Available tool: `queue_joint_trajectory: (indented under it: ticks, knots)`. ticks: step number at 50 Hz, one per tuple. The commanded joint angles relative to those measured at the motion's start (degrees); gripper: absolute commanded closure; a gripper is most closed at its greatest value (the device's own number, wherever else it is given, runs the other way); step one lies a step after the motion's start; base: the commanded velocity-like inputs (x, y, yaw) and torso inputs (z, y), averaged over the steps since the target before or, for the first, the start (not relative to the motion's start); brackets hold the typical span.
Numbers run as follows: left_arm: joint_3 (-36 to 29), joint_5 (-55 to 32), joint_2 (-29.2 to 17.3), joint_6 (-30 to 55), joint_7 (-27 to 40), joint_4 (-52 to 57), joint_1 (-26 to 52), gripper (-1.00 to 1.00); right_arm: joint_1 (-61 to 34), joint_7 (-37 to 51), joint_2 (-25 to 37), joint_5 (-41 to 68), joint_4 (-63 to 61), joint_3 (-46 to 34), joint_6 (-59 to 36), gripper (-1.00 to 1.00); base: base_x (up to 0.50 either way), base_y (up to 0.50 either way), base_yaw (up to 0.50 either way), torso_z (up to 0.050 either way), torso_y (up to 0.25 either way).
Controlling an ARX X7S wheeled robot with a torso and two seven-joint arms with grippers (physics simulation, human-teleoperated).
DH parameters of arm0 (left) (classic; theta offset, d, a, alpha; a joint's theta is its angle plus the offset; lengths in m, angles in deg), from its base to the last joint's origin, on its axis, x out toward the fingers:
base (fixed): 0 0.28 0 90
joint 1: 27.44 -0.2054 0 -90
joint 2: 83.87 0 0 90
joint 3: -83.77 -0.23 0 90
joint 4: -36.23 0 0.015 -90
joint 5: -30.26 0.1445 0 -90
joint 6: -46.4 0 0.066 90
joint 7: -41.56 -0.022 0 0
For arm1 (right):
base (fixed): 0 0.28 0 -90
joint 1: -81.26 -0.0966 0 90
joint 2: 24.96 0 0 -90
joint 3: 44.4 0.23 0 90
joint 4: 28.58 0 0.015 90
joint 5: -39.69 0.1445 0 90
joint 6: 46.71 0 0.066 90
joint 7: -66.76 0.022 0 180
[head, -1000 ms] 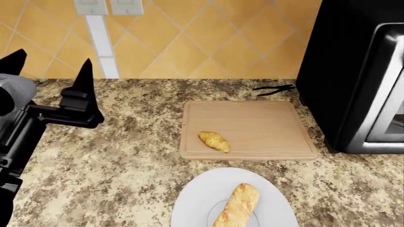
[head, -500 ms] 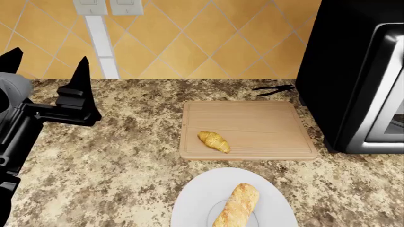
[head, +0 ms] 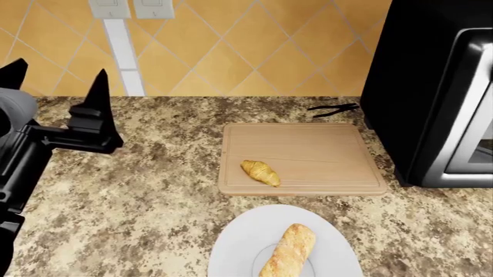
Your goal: From the different types of pastries on the counter, select a croissant and place it on the cutting board. Then retrieve a jar of jam from the cabinet and place it alongside the croissant on the cutting board.
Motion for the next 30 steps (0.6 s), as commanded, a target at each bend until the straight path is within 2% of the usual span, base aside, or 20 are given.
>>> queue_joint_trajectory:
  ticks: [1, 14, 30]
  knots:
    - [-1.39, -0.75, -1.09, 0.16, 0.40, -0.18, -1.25, -1.00, -0.23, -12.51, -5.65, -18.77, 6.25, 6.99, -2.67, -1.00, 0.00, 0.00, 0.00, 0.000, -0.010]
    - [-1.30, -1.57, -1.63, 0.38, 0.89, -0.23, -0.60, -1.00, -0.02, -11.47, -7.17, -21.77, 10.94, 10.71, -3.93, -1.00, 0.00, 0.00, 0.00, 0.000, 0.000]
    - [-1.54, -0.97, -1.82, -0.56, 0.77, -0.63, -1.18, -1.00, 2.49, -10.79, -7.94, -19.63, 9.45, 14.53, -7.95, -1.00, 0.00, 0.00, 0.00, 0.000, 0.000]
